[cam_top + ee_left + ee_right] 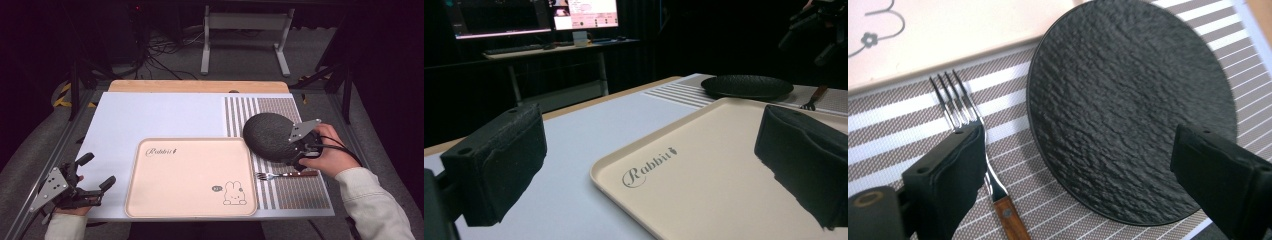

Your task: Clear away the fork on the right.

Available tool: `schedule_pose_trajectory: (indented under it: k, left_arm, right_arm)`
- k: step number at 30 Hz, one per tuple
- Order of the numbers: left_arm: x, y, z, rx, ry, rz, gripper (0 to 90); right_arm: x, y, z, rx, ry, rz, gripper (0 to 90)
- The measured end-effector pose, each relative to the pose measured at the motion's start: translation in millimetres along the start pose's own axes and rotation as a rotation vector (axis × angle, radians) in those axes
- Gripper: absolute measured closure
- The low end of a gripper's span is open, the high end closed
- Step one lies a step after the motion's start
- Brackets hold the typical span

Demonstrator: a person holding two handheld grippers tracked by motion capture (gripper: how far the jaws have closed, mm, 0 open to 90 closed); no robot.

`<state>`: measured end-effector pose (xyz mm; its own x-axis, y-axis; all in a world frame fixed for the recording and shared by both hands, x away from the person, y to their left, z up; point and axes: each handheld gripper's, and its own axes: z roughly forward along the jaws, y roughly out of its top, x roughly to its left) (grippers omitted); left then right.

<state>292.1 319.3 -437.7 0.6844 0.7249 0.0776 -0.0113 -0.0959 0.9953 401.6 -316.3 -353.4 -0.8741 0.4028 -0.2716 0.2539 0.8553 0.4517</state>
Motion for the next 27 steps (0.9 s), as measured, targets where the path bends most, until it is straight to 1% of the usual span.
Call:
schedule_pose_trajectory:
  k: [1, 2, 3, 6, 10, 14, 16, 17, 19, 21, 22, 24, 27]
  left_arm:
    - [0.0, 0.0, 0.0, 0.0, 0.0, 0.0, 0.8]
    - [-0.1, 0.2, -0.1, -0.001, -0.001, 0.001, 0.8]
    - [-0.1, 0.2, -0.1, -0.001, 0.0, 0.0, 0.8]
    - [-0.5, 0.3, -0.3, 0.001, 0.0, 0.0, 0.8]
    - [-0.6, 0.2, -0.6, 0.002, 0.0, 0.0, 0.8]
    - [-0.5, -0.1, -0.2, 0.002, 0.0, -0.001, 0.8]
    - [-0.4, 0.0, 0.0, 0.003, 0.0, 0.0, 0.8]
    - [-0.5, 0.0, -0.1, 0.004, 0.0, -0.001, 0.8]
    - [-0.6, -0.1, -0.3, 0.002, -0.001, -0.001, 0.8]
    - [-0.2, -0.2, -0.6, 0.005, 0.001, -0.005, 0.8]
    - [0.0, -0.3, -0.7, 0.005, 0.0, -0.005, 0.8]
    - [0.0, -0.4, -0.5, 0.005, 0.001, -0.004, 0.8]
    - [-0.1, -0.4, -0.4, 0.006, 0.001, -0.003, 0.8]
  right_arm:
    - [0.0, 0.0, 0.0, 0.0, 0.0, 0.0, 8.7]
    - [0.0, 0.1, 1.1, 0.012, 0.016, -0.004, 8.7]
    - [-0.1, 0.3, 2.4, 0.032, 0.021, -0.011, 8.6]
    - [0.7, -0.5, 4.9, 0.057, 0.03, -0.017, 8.9]
    - [1.5, -5.2, 7.4, 0.105, 0.055, -0.04, 9.7]
    - [2.1, -6.8, 8.8, 0.123, 0.066, -0.042, 10.0]
    - [2.4, -7.1, 9.3, 0.15, 0.085, -0.05, 10.4]
    - [2.8, -7.5, 10.5, 0.151, 0.082, -0.048, 10.5]
    - [3.0, -8.6, 11.4, 0.165, 0.098, -0.052, 10.5]
    - [4.5, -9.7, 13.0, 0.187, 0.11, -0.055, 11.5]
    - [4.8, -10.3, 14.2, 0.195, 0.113, -0.065, 11.5]
    - [6.0, -10.9, 15.3, 0.209, 0.119, -0.064, 11.9]
    - [7.4, -11.9, 18.3, 0.23, 0.128, -0.093, 14.0]
